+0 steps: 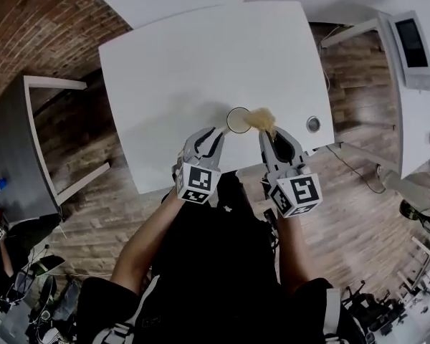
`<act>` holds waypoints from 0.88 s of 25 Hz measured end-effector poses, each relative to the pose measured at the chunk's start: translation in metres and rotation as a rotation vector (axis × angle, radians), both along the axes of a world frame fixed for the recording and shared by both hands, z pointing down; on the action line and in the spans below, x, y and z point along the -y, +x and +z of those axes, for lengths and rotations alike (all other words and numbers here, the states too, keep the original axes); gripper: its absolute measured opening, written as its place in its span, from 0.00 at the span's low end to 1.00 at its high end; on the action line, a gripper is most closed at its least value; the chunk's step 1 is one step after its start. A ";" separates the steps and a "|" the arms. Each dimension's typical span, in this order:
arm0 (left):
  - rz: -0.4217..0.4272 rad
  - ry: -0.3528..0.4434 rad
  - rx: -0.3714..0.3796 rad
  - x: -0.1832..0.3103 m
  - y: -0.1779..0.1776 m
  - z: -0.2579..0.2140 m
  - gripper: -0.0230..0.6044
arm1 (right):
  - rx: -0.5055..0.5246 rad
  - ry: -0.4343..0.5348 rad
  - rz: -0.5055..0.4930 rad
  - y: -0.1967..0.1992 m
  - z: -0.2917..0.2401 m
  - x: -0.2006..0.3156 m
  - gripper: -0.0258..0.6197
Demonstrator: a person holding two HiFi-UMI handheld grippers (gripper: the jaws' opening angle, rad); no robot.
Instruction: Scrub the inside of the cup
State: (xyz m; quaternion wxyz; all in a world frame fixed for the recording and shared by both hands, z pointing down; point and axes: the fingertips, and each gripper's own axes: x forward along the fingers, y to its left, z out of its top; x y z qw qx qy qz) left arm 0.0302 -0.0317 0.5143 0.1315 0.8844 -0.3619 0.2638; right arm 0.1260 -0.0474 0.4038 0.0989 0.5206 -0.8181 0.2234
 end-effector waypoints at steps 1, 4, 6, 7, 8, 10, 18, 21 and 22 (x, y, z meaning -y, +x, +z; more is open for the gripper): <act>-0.009 0.019 -0.012 0.001 -0.003 -0.011 0.17 | -0.006 0.030 0.010 0.001 -0.011 -0.001 0.10; -0.041 0.117 -0.062 0.003 -0.012 -0.055 0.15 | -0.012 0.115 0.050 0.004 -0.046 -0.005 0.10; -0.085 0.212 -0.104 0.006 -0.022 -0.092 0.11 | -0.016 0.164 0.082 0.009 -0.067 -0.009 0.10; -0.109 0.258 -0.126 0.008 -0.026 -0.112 0.10 | -0.019 0.185 0.098 0.012 -0.077 -0.011 0.10; -0.135 0.301 -0.155 0.011 -0.030 -0.132 0.10 | -0.021 0.202 0.112 0.016 -0.086 -0.013 0.10; -0.184 0.374 -0.230 0.018 -0.036 -0.173 0.07 | -0.022 0.233 0.133 0.022 -0.103 -0.017 0.10; -0.238 0.527 -0.374 -0.016 -0.046 -0.256 0.04 | -0.025 0.272 0.189 0.031 -0.103 -0.051 0.10; -0.204 0.510 -0.354 -0.031 -0.036 -0.244 0.04 | -0.020 0.244 0.199 0.028 -0.090 -0.064 0.10; -0.189 0.502 -0.345 -0.034 -0.032 -0.238 0.04 | -0.016 0.231 0.203 0.027 -0.087 -0.067 0.10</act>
